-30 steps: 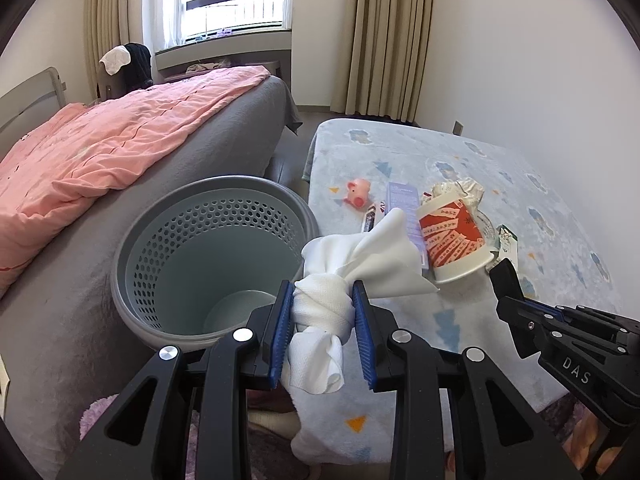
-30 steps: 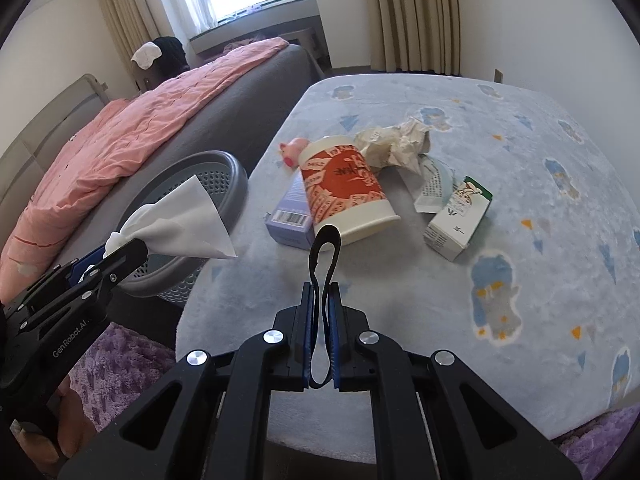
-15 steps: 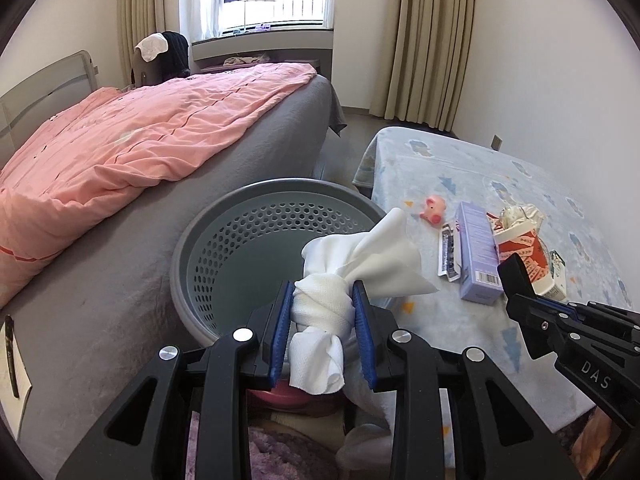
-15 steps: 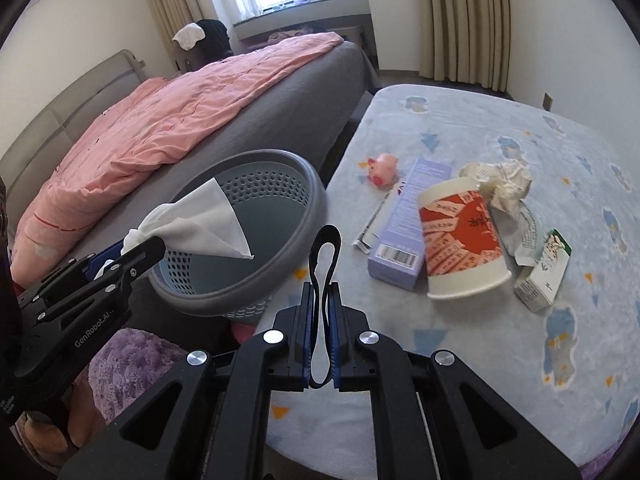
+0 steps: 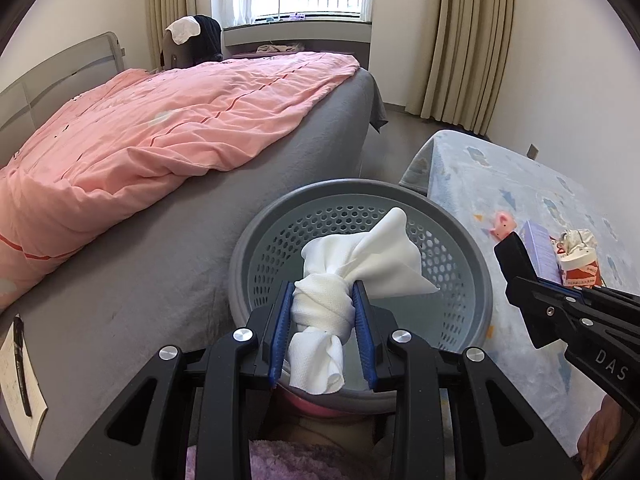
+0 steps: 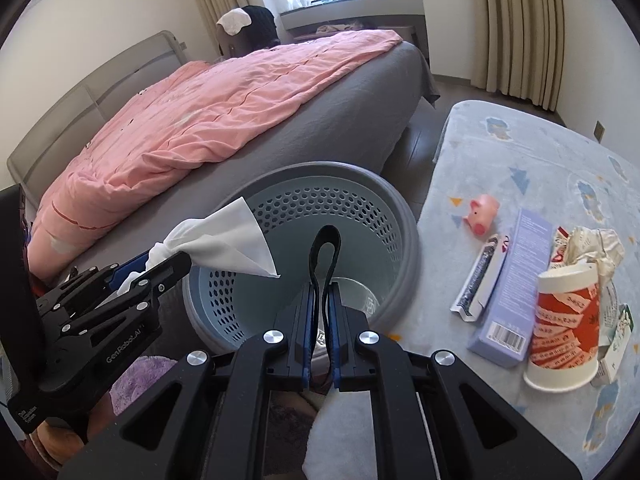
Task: Collect trash
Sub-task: 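Open both tools to drop the tissue and band into the basket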
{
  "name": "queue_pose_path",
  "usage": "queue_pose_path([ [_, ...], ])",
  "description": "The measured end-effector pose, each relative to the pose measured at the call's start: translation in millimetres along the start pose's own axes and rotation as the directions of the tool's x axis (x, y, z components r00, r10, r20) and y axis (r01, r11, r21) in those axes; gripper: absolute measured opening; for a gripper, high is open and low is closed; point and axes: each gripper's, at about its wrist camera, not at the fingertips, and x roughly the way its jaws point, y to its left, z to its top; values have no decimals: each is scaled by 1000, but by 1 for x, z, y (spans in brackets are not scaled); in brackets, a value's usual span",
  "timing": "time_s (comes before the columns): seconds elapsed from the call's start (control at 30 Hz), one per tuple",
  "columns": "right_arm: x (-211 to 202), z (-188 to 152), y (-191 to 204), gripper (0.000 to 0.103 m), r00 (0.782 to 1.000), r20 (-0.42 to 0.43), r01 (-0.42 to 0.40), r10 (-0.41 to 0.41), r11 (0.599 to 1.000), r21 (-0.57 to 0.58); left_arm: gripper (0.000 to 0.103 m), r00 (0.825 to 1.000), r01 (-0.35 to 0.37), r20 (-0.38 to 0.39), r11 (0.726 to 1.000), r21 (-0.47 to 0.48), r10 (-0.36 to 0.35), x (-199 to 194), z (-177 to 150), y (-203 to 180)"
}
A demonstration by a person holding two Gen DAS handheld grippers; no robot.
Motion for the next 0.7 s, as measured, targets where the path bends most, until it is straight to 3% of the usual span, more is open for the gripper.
queue_pose_path([
  [0.47, 50, 23, -3, 12, 999, -32, -4, 4, 1000, -7, 32, 999, -23, -41, 1000, -20, 22, 39, 12, 10],
  [0.53, 51, 24, -8, 22, 1000, -29, 0, 0, 1000, 4, 39, 998, -32, -46, 999, -21, 31, 41, 12, 10],
  [0.57, 50, 24, -10, 34, 1000, -23, 1, -1, 1000, 11, 45, 998, -34, -46, 999, -24, 32, 41, 13, 10],
  [0.63, 47, 23, -13, 48, 1000, -7, 5, -5, 1000, 17, 53, 998, -38, -41, 999, -34, 36, 41, 14, 11],
  [0.7, 44, 24, -14, 49, 1000, 3, 11, -11, 1000, 15, 55, 999, -41, -36, 998, -40, 40, 40, 15, 11],
])
